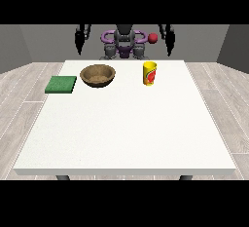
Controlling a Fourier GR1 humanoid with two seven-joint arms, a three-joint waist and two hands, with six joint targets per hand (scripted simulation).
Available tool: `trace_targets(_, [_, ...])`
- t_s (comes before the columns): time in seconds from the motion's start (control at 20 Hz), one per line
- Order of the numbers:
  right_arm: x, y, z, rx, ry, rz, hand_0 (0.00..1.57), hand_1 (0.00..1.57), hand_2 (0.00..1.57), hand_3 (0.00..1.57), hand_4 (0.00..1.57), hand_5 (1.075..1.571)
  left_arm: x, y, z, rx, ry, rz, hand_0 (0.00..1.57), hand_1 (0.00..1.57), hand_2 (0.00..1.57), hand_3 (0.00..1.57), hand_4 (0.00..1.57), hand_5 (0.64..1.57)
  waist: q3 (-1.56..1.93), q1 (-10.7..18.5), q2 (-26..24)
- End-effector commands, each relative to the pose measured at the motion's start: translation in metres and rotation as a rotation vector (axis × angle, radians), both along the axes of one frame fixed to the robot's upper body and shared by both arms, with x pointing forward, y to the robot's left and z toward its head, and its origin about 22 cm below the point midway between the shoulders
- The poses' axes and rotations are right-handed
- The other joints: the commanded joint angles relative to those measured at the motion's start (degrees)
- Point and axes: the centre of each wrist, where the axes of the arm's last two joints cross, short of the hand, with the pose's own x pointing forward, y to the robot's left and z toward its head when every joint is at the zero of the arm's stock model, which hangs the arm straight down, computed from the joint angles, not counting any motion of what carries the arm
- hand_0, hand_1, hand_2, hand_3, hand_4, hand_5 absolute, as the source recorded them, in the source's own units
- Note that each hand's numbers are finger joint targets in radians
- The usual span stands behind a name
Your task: Pick the cup and pour the ball into the bowl, then pick the bowl and place it on the pad
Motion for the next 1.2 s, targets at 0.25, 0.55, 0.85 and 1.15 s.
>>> trace_targets(0.25, [0.000,-0.012,0.031,-0.046,-0.004,-0.008,0.00,0.00,0.00,0.00,0.00,1.569,0.002,0.009,0.035,0.044,-0.027,-0.004,0.00,0.00,0.00,0.00,0.00,1.557,-0.04,-0.2,-16.5])
trace_targets(0.55, [-0.011,-0.070,0.063,0.034,-0.037,0.049,0.00,0.00,0.00,0.00,0.00,1.570,0.006,0.040,0.058,-0.112,-0.117,0.075,0.00,0.00,0.00,0.00,0.00,1.552,-0.03,-2.2,-8.5])
trace_targets(0.85, [-0.007,-0.074,0.049,0.032,-0.119,0.037,0.00,0.00,0.00,0.00,0.00,1.570,0.020,0.053,0.057,-0.116,-0.218,0.074,0.00,0.00,0.00,0.00,0.00,1.542,-0.03,-2.2,-2.6])
trace_targets(1.15, [0.011,-0.089,0.038,0.051,-0.224,0.061,0.00,0.00,0.00,0.00,0.00,1.570,0.035,0.055,0.042,-0.092,-0.367,0.062,0.00,0.00,0.00,0.00,0.00,1.529,-0.02,-1.8,6.2])
